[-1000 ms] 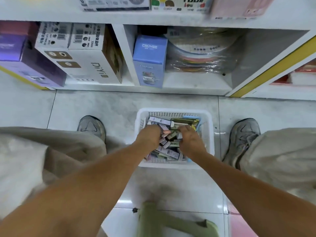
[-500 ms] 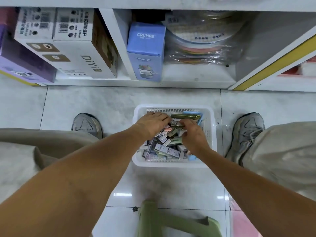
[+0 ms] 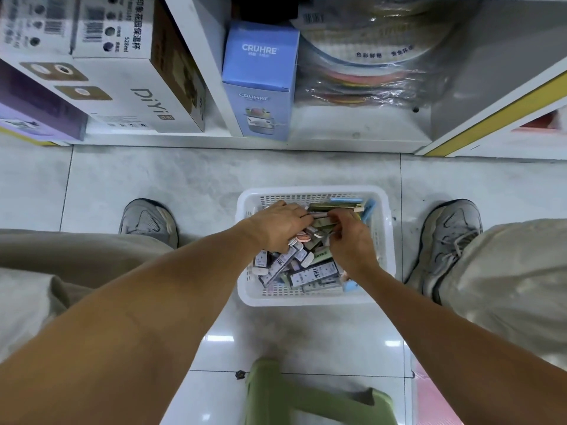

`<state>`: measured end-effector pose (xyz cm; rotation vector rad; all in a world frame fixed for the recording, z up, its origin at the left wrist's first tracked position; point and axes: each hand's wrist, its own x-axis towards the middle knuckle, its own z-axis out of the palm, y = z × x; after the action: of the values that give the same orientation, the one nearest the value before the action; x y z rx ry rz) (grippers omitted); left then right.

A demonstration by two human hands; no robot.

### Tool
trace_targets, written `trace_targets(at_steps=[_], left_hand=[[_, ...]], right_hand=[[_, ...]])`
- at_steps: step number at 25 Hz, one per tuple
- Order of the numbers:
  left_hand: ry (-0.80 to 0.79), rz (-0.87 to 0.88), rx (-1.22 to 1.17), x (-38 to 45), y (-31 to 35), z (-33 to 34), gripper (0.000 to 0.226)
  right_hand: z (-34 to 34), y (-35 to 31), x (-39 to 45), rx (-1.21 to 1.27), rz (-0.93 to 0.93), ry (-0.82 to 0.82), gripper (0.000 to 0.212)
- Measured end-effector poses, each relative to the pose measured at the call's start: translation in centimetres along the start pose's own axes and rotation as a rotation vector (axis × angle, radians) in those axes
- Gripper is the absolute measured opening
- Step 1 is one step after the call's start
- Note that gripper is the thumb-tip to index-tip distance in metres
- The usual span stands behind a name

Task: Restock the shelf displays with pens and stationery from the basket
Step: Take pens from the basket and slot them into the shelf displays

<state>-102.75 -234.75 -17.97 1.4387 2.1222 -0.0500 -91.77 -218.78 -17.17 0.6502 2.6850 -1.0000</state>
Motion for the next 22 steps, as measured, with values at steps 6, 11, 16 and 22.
trace_targets(at_steps=[6,11,16,22], left_hand=[[-0.127,0.048,-0.075,0.4,-0.6,-0.6,0.096],[-0.047,0.051,-0.051,-0.4,-0.5,0.4,0.081],[-0.027,-0.052,-0.174,0.2,0.2,0.6,0.068],[0.016,-0.199,-0.582,0.8,0.9,-1.6,0.045]], right_hand=[[-0.1,0.3,0.2,0.043,-0.014,0.023,0.04],[0.0,0.5,0.0,0.036,-0.023,0.037,0.039],[-0.1,0.6,0.1,0.055,-0.017,0.061,0.038],[-1.5,0.2,0.4,0.119,0.061,0.033,0.038]])
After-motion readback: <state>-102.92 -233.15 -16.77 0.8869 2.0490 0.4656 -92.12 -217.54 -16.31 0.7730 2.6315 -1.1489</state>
